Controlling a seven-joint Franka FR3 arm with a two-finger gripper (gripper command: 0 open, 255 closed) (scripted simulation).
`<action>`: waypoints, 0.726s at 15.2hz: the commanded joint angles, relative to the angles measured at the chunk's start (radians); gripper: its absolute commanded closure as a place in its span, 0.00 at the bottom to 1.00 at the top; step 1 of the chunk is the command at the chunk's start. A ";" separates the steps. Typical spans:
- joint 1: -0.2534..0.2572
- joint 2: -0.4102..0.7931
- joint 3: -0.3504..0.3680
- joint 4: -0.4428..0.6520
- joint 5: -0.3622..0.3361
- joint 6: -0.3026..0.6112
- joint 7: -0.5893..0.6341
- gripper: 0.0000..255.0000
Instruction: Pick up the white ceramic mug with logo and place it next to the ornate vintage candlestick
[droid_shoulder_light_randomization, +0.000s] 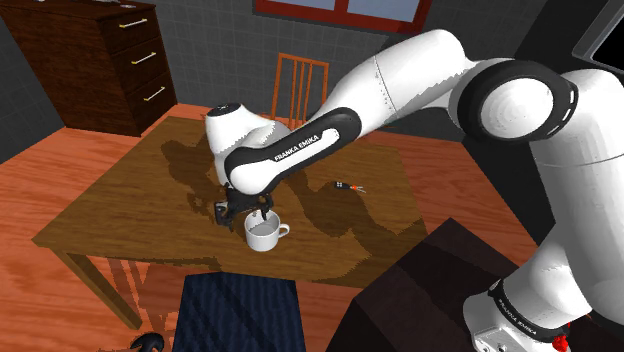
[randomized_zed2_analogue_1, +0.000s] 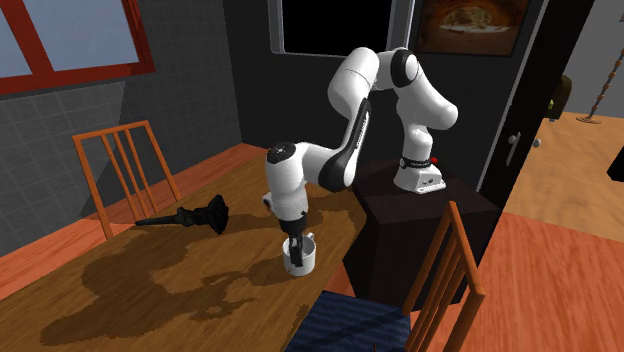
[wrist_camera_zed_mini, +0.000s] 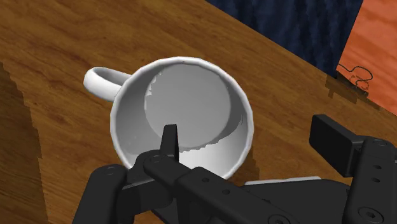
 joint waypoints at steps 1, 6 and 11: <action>0.016 0.042 -0.008 0.041 -0.008 0.000 0.009 0.00; 0.020 0.078 -0.017 0.032 -0.018 0.045 0.015 0.00; 0.022 0.090 -0.020 0.030 -0.021 0.059 0.017 0.00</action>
